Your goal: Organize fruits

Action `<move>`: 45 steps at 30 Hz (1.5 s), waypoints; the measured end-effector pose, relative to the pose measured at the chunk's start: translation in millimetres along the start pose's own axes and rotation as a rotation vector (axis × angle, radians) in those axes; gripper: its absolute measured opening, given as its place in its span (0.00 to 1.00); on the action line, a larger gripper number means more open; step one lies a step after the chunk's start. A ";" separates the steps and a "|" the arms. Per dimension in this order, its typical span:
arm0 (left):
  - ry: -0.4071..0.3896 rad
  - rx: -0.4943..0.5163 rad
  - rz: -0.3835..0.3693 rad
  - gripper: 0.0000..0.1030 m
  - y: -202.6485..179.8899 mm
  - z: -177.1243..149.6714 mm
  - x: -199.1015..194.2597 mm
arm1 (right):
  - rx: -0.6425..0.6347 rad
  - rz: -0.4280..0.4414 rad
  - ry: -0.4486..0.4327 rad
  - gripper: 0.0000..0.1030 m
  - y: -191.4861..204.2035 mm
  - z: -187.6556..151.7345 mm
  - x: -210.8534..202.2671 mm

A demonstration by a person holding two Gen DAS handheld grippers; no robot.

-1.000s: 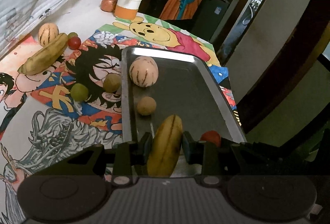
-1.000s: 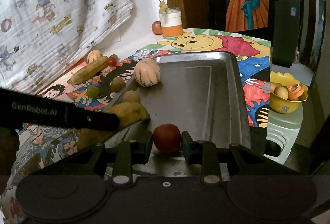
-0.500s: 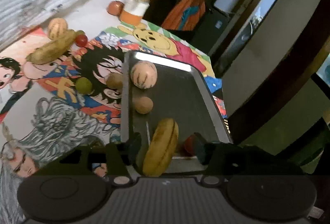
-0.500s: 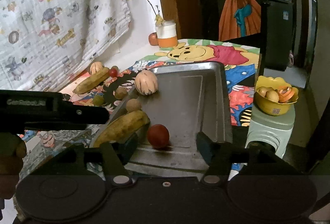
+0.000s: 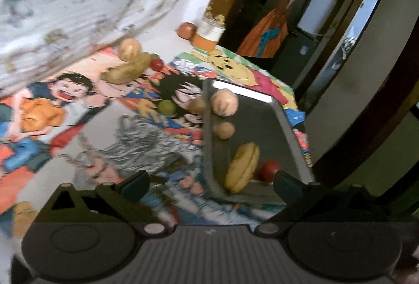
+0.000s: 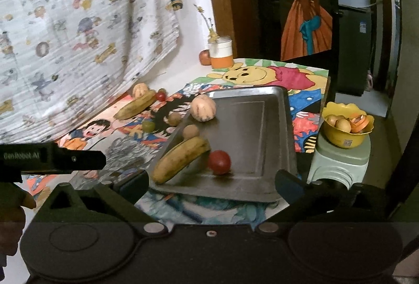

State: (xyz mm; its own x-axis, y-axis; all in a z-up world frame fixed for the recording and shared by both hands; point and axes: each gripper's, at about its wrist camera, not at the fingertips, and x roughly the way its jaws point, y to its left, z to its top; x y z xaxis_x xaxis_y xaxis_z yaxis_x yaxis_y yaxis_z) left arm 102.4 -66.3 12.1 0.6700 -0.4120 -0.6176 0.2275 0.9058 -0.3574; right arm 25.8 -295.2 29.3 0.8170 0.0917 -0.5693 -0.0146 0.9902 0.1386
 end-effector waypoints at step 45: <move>0.008 0.029 0.397 1.00 46.9 -67.2 -76.0 | -0.134 0.128 0.187 0.99 81.3 -30.4 -5.7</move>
State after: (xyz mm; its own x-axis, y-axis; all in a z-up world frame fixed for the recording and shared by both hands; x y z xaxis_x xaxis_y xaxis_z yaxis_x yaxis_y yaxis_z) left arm 14.7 0.8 -4.8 0.7046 -0.0303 -0.7089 -0.0275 0.9972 -0.0699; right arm 2.4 -212.0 19.2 0.6832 0.2223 -0.6956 -0.1969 0.9733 0.1177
